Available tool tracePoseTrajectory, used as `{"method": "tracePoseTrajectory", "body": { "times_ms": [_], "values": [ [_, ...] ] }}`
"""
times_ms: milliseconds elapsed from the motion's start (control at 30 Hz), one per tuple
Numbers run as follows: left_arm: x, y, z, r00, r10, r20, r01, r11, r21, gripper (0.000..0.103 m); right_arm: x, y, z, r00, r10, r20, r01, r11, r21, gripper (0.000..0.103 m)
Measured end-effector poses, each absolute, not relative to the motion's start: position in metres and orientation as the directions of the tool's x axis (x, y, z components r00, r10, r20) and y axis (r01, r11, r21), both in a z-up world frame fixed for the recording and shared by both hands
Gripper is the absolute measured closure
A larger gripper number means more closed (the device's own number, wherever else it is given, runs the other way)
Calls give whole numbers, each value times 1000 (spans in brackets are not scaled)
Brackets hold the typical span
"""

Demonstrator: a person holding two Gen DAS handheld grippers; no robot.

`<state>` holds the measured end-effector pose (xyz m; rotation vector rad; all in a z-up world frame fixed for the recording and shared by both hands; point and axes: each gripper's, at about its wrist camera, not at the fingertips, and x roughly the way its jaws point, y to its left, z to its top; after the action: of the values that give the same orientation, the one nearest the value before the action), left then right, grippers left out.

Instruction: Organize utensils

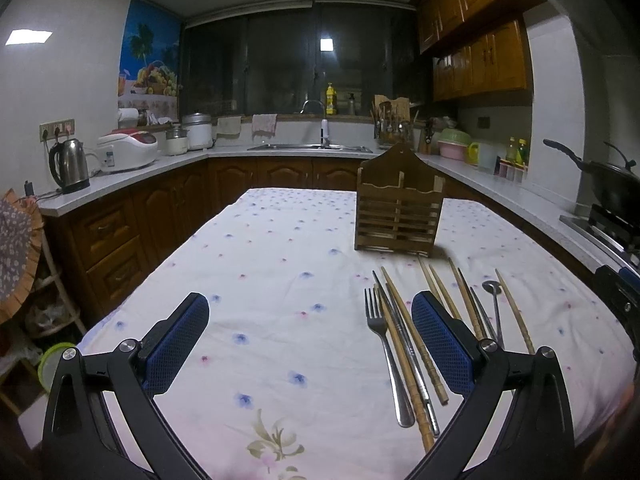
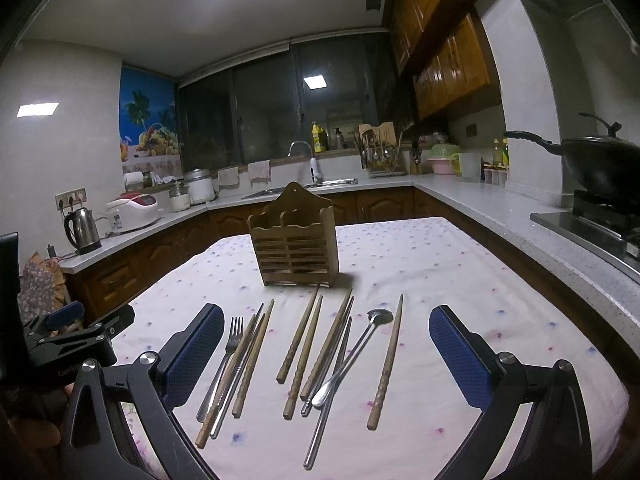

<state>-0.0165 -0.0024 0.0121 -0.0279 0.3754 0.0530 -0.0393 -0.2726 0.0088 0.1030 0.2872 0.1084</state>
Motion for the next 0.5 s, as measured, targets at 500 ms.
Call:
{"method": "tracePoseTrajectory", "body": {
  "times_ms": [500],
  "values": [
    [-13, -3, 7, 925, 41, -377, -52, 998, -20, 0, -39, -272, 9, 952, 121, -281, -92, 989, 116, 0]
  ]
}}
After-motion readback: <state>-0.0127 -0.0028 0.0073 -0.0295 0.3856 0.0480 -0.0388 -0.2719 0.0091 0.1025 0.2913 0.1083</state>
